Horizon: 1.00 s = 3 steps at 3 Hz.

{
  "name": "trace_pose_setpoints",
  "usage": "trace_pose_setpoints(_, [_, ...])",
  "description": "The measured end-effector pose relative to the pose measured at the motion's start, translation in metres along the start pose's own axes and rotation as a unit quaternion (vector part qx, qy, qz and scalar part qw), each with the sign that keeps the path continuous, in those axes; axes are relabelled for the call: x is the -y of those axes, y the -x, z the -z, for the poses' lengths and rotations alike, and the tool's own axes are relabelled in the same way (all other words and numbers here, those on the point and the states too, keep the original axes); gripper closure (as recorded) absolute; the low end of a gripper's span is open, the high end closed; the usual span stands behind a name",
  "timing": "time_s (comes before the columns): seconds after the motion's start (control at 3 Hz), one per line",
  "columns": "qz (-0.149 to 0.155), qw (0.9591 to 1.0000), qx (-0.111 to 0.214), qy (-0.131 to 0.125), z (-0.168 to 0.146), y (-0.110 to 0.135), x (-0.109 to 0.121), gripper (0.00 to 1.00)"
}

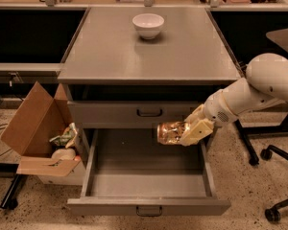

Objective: Place orange can into middle drawer

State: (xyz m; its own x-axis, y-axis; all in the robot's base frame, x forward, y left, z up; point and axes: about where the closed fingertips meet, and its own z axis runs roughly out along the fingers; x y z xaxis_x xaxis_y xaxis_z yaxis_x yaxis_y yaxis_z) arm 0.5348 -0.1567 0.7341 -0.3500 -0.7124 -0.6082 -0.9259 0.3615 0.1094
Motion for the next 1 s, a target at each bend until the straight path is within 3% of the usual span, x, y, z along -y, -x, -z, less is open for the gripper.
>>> trace_pose_setpoints(0.33, [0.0,1.0,0.0,0.0,0.0,0.0,0.0,1.0])
trace_pose_setpoints(0.67, [-0.017,0.9998,-0.006,-0.001,-0.028,-0.02,0.004,1.0])
trace_pose_setpoints(1.0, [-0.045,0.999,-0.009,-0.003,-0.075,-0.06,0.012,1.0])
